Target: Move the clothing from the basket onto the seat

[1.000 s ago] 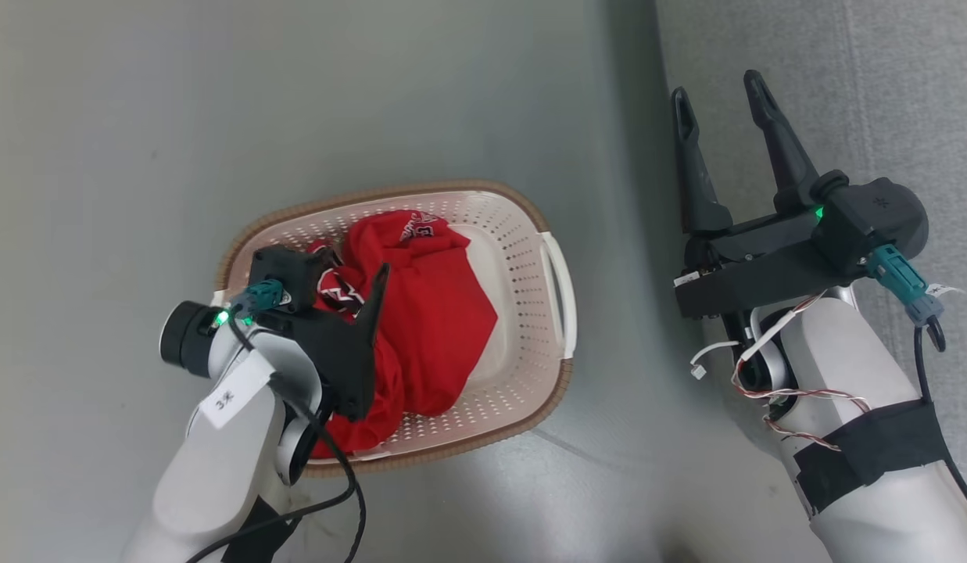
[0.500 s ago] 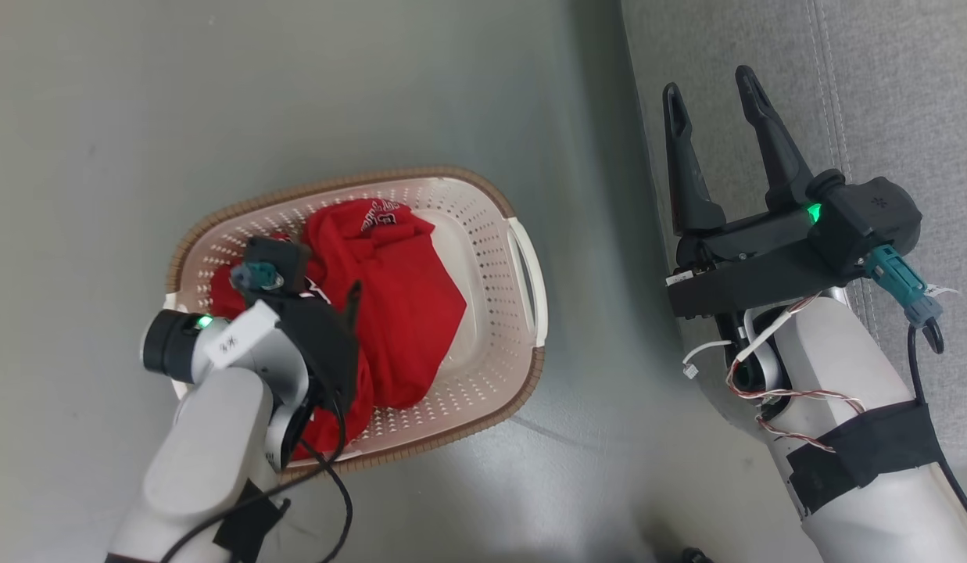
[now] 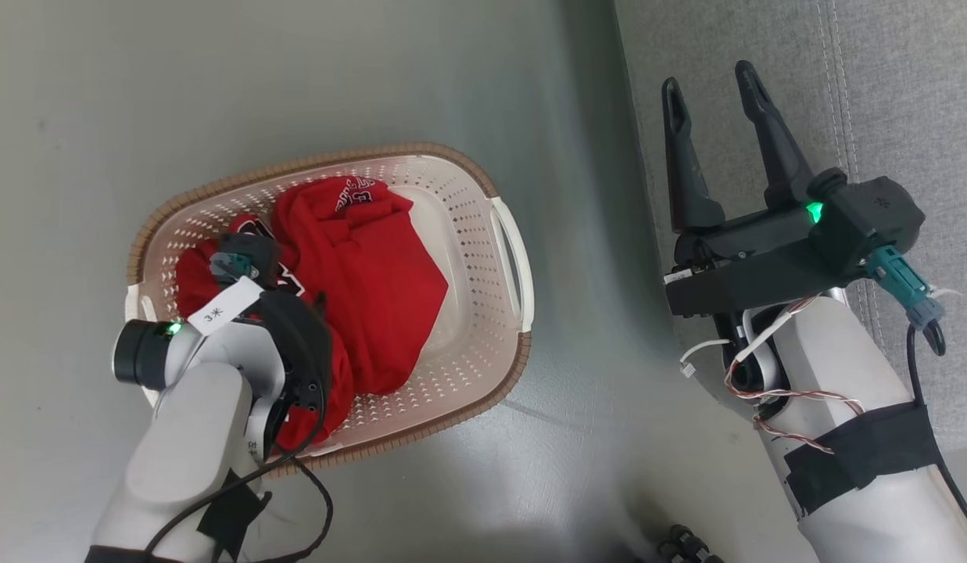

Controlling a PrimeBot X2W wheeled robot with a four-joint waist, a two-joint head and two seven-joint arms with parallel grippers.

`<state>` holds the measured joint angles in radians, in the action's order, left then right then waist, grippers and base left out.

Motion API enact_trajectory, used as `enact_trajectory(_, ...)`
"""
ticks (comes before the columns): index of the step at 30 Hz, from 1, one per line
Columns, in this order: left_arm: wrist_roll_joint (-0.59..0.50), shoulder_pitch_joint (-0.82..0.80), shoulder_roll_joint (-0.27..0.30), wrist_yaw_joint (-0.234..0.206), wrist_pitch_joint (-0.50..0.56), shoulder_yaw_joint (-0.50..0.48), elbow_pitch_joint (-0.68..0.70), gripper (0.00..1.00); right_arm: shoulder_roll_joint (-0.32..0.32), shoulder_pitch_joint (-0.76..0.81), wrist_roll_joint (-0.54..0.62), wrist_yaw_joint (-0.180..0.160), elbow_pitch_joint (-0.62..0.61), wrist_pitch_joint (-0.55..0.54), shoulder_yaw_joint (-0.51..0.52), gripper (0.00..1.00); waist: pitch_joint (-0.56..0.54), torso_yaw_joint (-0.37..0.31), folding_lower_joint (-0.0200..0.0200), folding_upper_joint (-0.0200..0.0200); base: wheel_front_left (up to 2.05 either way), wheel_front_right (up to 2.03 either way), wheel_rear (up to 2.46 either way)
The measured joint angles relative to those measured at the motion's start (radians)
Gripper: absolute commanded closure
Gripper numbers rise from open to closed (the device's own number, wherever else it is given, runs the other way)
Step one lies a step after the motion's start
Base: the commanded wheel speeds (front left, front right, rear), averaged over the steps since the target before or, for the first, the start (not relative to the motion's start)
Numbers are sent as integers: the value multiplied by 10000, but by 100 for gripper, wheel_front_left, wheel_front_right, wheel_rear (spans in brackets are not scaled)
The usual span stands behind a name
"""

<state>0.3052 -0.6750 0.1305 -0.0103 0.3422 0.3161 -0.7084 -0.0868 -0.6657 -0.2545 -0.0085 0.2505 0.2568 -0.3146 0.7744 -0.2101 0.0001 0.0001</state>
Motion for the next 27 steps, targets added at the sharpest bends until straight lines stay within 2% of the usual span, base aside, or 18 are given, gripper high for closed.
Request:
enact_trajectory(13,-105,-192,-19,-238,334,117,-407,0,52,88,48,59,-123,0,109,0,205,-76,-1,-2,0,0,0)
enact_trajectory(22,-157,-256,67,-251,418,138,-621,0,84,87,75,90,-188,0,230,0,352,-139,-1,-2,0,0,0)
enact_trajectory(23,-165,-298,67,-251,424,148,-642,35,84,87,75,102,-182,0,249,0,379,-142,-1,-2,0,0,0)
enact_trajectory(24,-165,-337,67,-251,424,165,-667,52,84,88,75,102,-161,0,255,0,396,-148,0,-2,0,0,0)
enact_trajectory(25,-174,-354,71,-249,420,194,-686,100,88,88,77,104,-146,0,259,0,402,-154,0,-1,0,0,0)
enact_trajectory(27,-240,-356,50,-234,341,295,-802,100,117,95,82,173,-59,0,303,0,371,-150,-1,-2,0,0,0)
